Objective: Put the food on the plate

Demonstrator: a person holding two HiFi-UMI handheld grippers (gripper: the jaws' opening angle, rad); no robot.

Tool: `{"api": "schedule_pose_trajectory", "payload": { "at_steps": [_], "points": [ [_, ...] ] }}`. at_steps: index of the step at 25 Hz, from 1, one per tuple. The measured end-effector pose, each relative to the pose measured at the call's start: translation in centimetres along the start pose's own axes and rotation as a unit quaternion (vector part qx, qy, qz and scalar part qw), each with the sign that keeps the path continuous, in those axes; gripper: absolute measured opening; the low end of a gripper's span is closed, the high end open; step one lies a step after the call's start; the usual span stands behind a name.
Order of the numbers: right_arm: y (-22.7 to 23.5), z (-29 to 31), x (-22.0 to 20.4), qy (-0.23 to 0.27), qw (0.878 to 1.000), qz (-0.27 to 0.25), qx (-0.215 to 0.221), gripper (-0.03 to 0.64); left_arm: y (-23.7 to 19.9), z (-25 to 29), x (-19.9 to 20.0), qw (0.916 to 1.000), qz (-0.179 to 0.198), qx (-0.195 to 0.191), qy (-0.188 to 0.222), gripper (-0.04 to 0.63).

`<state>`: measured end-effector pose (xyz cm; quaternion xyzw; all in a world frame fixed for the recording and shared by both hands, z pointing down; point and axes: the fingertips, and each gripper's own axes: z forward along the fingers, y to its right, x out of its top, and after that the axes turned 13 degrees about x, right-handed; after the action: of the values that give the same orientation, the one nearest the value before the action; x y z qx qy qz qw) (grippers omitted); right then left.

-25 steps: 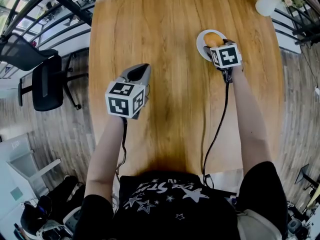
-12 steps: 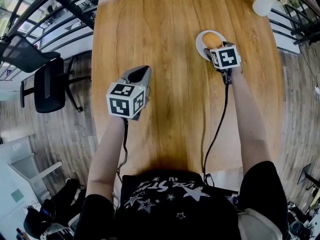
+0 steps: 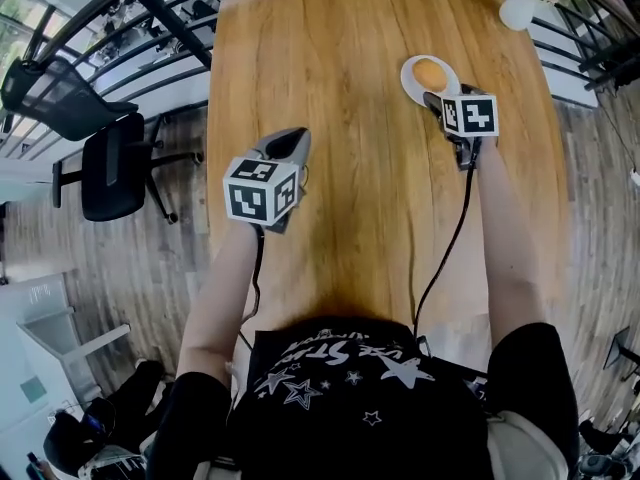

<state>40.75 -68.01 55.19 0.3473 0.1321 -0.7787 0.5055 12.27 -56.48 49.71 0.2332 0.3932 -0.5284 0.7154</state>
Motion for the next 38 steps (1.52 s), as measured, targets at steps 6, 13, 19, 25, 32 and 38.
{"api": "schedule_pose_trajectory", "payload": {
  "at_steps": [6, 13, 19, 25, 32, 38],
  "points": [
    [-4.8, -5.3, -1.6, 0.027, 0.999, 0.010, -0.013, 0.384, -0.3, -5.5, -2.0, 0.9998, -0.005, -0.014, 0.012, 0.002],
    [-10.9, -9.5, -4.5, 0.062, 0.997, 0.035, -0.015, 0.370, -1.6, -10.7, -5.2, 0.9993, -0.011, -0.032, 0.016, 0.002],
    [-17.0, -11.5, -7.8, 0.085, 0.995, 0.057, -0.019, 0.361, -2.5, -14.9, -7.6, 0.9983, 0.001, -0.051, 0.029, 0.002],
    [-22.2, -13.8, -10.0, 0.107, 0.991, 0.072, -0.029, 0.320, -2.6, -18.3, -9.2, 0.9963, 0.012, -0.076, 0.037, 0.002],
    [-28.9, -16.8, -10.8, 0.141, 0.986, 0.085, -0.032, 0.284, -4.3, -23.5, -10.7, 0.9940, 0.020, -0.100, 0.039, 0.002],
    [-35.9, -18.0, -12.7, 0.161, 0.981, 0.096, -0.043, 0.249, -7.3, -27.6, -13.6, 0.9912, 0.028, -0.123, 0.041, 0.002]
  ]
}}
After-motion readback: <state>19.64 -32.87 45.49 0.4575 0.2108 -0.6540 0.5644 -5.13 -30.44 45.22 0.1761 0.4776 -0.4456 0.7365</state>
